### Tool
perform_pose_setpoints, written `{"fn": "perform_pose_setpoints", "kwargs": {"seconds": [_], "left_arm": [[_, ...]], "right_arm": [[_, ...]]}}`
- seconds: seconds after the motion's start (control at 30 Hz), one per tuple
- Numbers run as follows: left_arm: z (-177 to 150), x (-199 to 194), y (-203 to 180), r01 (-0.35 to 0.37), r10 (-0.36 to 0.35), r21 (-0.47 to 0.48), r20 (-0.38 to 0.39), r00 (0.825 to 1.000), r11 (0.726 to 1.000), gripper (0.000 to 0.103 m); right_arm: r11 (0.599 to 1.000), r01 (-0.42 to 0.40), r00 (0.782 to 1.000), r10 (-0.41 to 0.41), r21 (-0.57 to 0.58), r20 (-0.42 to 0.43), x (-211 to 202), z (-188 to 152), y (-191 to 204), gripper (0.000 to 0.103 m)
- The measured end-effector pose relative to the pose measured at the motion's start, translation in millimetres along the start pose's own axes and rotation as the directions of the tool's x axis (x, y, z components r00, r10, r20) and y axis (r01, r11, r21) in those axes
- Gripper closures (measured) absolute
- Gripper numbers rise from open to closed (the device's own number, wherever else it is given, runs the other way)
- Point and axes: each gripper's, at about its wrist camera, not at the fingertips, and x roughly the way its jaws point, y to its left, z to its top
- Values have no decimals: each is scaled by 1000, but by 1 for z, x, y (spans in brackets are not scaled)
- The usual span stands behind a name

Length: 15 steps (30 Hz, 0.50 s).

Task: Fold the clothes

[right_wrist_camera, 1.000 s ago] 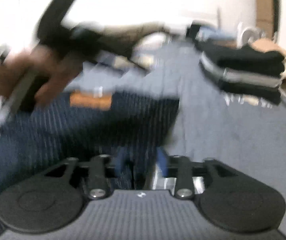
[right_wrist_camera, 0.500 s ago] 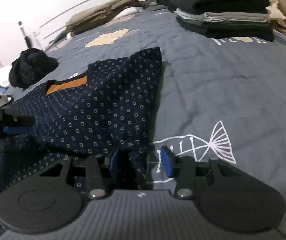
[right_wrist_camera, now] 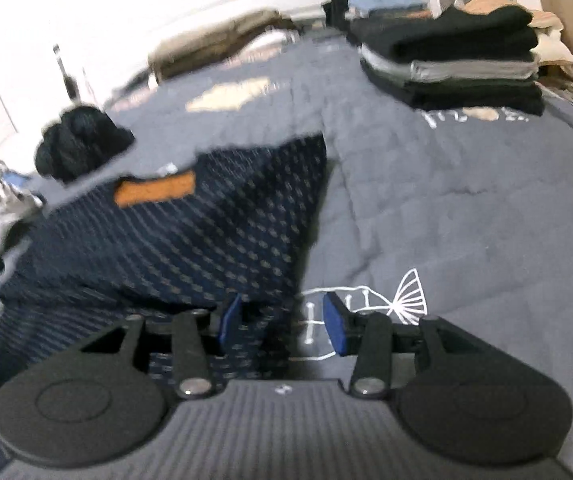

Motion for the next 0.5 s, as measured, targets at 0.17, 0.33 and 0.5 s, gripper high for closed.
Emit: {"fn": "perform_pose_setpoints", "kwargs": {"seconds": [0.17,0.33,0.5], "left_arm": [[-23,-66,-15,14,-15,26,44,999,1000,35],[-53,-116,-15,5,-7,49,42,999,999,34],[-90,-149,-5,22,-21,58,-18,1000,998,34]], "right_arm": [[1000,-12,1000,12,-5,25,-48,-13,18,56],[1000,5,1000,-5,-4,22,-97,-47,23,55],[1000,-6,1000,6,11,-21,-132,-84,18,55]]}}
